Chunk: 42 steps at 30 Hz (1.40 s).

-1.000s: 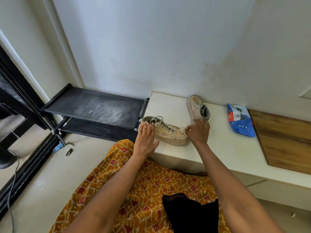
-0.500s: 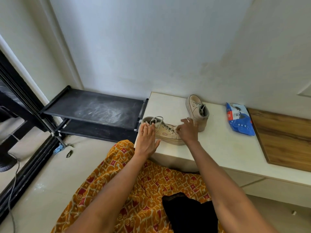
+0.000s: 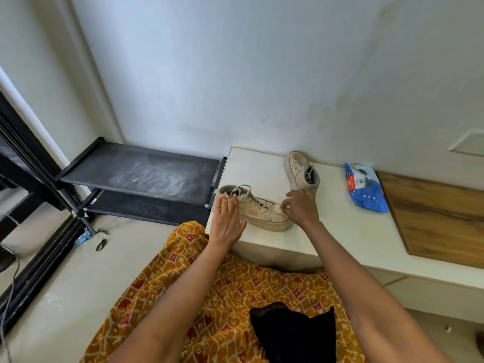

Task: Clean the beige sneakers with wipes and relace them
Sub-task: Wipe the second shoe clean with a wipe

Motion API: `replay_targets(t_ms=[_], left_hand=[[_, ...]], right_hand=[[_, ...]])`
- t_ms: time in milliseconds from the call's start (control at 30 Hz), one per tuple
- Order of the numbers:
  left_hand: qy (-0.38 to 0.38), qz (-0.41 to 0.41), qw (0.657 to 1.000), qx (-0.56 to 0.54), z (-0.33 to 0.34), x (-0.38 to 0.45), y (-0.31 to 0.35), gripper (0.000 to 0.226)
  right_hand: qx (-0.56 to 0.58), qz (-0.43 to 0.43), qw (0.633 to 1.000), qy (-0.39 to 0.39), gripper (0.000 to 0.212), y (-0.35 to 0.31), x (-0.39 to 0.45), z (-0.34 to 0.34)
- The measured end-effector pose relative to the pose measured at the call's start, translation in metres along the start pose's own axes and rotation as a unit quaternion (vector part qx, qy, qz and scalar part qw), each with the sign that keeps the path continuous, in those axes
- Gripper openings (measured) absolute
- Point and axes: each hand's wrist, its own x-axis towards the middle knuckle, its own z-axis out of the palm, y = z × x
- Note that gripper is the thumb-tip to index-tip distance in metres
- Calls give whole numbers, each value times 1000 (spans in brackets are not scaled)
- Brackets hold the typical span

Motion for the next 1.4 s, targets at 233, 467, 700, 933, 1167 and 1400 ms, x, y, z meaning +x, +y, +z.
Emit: replay_targets(t_ms=[233,467,700,933,1167,1400], left_hand=[[1,-2,1000,-19,-8,3,-6,56],[55,4,995,-88,-28,17,-13,13],[111,11,984,-136,-27,5,-16,13],[130,9,980,-149,-27,0,-19,26],[154,6,975,-160,-23,-7,-11,39],[151,10,977,-151,-24,-3,-10,39]], right_hand=[[146,131,973,119,25,-6,-46,29],[375,346,838,191,26,-31,-31,44],[452,353,790,215,23,-76,-20,47],[431,190,864,176,21,-105,-37,71],[419,285,844,175,25,-35,9,45],[383,312,844,207,31,-52,13,48]])
